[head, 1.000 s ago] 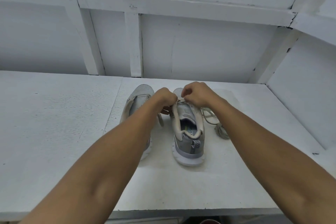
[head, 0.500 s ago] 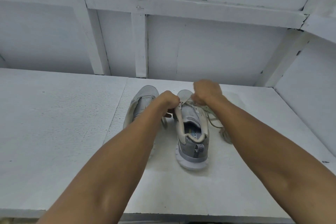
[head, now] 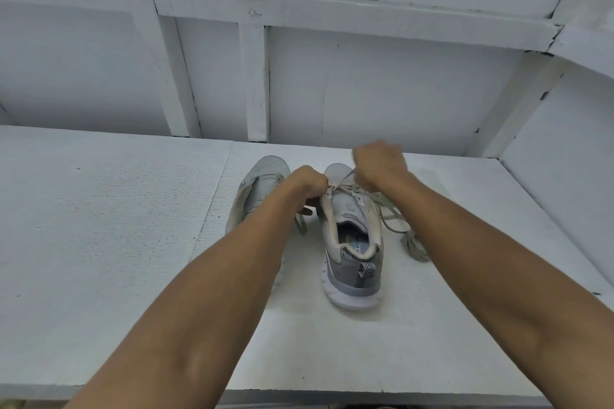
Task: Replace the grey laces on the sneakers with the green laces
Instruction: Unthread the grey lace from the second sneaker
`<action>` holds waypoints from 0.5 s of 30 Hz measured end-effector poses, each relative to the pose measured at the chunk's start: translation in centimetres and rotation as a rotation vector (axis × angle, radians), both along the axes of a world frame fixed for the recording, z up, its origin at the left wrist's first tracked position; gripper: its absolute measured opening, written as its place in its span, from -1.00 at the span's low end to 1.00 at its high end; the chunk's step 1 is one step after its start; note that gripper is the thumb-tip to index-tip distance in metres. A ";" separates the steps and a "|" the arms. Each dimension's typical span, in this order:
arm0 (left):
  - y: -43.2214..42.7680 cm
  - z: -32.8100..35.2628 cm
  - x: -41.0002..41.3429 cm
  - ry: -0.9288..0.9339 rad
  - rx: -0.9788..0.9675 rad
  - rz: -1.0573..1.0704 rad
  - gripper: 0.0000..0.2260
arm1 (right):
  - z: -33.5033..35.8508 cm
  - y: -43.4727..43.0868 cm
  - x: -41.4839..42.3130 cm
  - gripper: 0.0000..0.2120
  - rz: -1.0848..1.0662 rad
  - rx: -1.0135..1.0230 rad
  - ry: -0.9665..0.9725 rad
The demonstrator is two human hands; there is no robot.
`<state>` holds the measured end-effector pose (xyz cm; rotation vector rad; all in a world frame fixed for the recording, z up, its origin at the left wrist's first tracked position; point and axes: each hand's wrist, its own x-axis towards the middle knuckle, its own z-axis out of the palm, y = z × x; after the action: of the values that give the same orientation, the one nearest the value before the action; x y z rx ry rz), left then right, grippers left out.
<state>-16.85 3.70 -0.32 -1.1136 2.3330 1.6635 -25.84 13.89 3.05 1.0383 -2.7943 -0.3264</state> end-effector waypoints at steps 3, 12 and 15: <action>-0.1 -0.2 -0.1 0.006 -0.002 0.011 -0.86 | 1.1 1.6 -2.0 -0.73 -0.184 -0.090 0.064; -0.1 -0.3 -0.2 0.021 0.019 0.006 -0.87 | -2.1 -1.3 1.2 -0.93 0.115 0.015 -0.245; -0.1 -0.3 -0.3 0.034 0.055 0.014 -0.88 | -1.0 -0.7 0.4 -0.91 0.086 0.015 -0.137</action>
<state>-17.14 3.63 -0.59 -1.1025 2.2896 1.7536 -25.40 13.19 2.08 1.2241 -2.8596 -0.2756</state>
